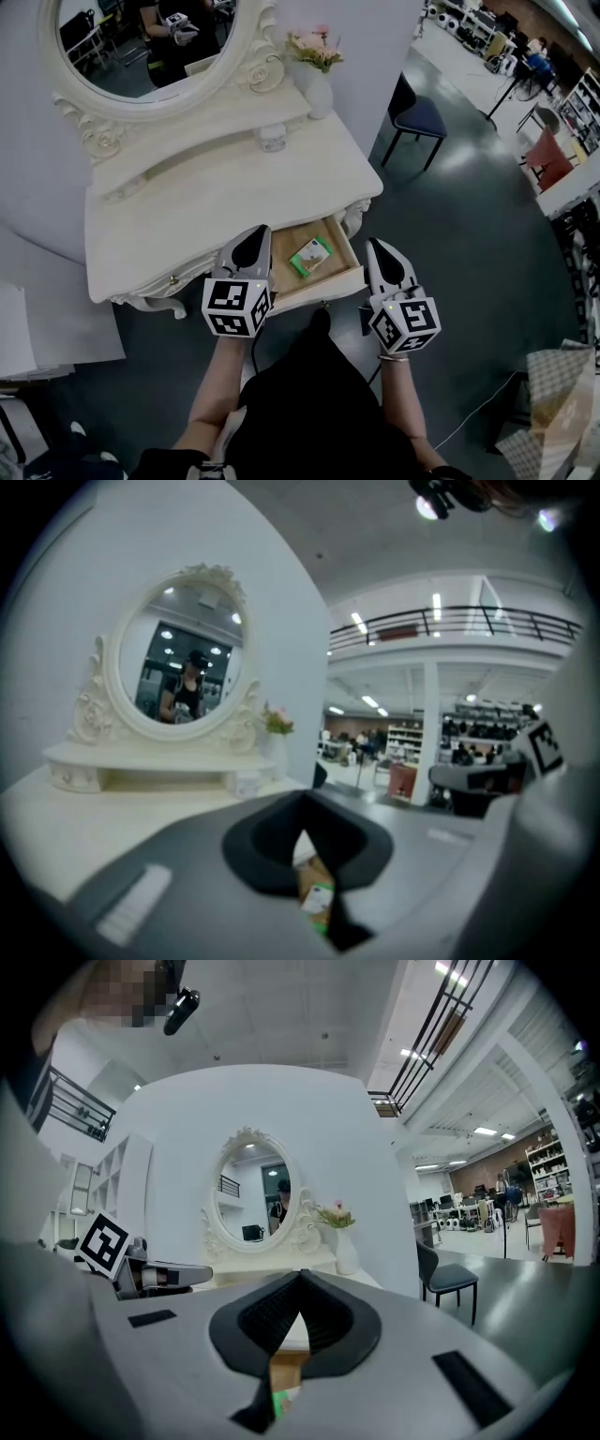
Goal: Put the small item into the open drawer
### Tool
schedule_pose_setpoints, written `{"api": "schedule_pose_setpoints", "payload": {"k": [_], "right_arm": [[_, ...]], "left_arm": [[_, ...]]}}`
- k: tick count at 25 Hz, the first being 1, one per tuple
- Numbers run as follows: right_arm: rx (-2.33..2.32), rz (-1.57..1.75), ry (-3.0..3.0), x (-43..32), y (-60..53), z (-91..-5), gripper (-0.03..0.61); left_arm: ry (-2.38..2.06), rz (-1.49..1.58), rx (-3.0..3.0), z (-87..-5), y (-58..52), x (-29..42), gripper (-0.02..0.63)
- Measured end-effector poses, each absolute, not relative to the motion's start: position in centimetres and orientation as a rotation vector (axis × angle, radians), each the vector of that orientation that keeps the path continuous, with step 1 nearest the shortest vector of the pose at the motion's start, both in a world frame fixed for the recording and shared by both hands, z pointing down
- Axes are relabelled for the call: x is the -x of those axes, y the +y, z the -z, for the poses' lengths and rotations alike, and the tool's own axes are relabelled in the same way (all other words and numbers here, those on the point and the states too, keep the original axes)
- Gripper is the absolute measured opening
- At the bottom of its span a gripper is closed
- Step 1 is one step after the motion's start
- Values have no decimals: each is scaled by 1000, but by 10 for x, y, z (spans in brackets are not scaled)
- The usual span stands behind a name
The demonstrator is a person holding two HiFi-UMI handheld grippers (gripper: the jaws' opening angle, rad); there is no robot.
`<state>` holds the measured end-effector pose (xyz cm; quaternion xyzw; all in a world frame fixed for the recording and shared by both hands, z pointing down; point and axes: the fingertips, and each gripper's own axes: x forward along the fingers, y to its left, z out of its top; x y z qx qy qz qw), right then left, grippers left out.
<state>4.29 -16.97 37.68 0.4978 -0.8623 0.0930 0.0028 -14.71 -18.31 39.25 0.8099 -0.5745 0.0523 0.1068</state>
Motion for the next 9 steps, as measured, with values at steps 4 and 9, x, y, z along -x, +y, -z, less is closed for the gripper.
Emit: {"api": "schedule_pose_setpoints", "payload": {"k": [4,9], "right_arm": [[-1564,-282,-2711,-42,-171,-376,-3],[-1558,-276,-2724,-39,-171,-374,-3]], "left_arm": [[-1682,-156,-2392,-394,-183,147,8],[-1678,-147,-2397,-393,-183,148,8]]}}
